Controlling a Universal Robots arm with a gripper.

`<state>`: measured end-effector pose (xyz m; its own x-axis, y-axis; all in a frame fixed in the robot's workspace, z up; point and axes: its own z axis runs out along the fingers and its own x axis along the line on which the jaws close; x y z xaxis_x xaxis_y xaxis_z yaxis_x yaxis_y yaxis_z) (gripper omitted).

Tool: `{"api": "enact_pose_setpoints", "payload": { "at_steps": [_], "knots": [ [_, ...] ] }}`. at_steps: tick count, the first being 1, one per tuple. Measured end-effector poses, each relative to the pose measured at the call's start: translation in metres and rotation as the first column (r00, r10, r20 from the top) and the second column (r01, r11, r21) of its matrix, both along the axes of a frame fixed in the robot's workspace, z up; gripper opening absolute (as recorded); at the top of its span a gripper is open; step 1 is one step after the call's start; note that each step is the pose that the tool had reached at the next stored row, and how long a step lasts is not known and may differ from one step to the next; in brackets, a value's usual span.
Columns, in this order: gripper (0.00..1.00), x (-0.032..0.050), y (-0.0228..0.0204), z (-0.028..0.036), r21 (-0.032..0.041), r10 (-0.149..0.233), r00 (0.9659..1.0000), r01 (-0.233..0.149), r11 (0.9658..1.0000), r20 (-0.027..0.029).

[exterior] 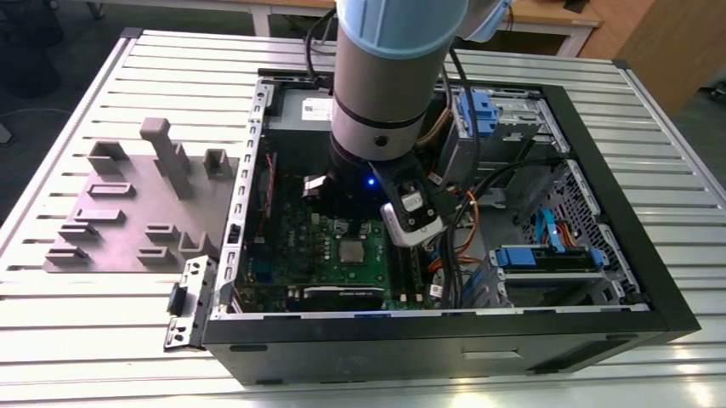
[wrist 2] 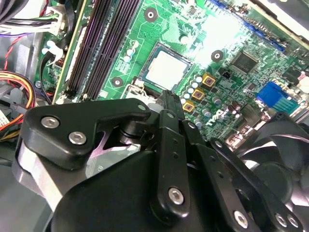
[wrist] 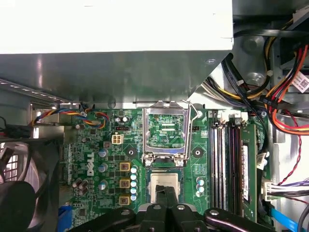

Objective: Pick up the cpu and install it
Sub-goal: 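Close the cpu cover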

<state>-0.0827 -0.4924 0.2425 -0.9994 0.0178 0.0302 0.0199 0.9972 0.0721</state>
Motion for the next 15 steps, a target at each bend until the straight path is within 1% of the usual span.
{"api": "enact_pose_setpoints", "payload": {
  "at_steps": [4, 7, 11, 12, 15],
  "knots": [
    [0.11, 0.0, 0.0, 0.0001, -0.0004, 0.005, 1.0, -0.005, 1.0, 0.0],
    [0.11, 0.0, 0.0, 0.0001, -0.0003, 0.048, 0.9989, -0.048, 0.9989, -0.0001],
    [0.11, 0.0, 0.0, 0.0001, -0.0004, 0.109, 0.994, -0.109, 0.994, 0.0],
    [0.11, 0.0, 0.0, 0.0001, -0.0004, 0.116, 0.9932, -0.116, 0.9932, 0.0],
    [0.11, 0.0, 0.0, 0.0001, -0.0003, 0.118, 0.9931, -0.118, 0.9931, 0.0]
  ]
}}
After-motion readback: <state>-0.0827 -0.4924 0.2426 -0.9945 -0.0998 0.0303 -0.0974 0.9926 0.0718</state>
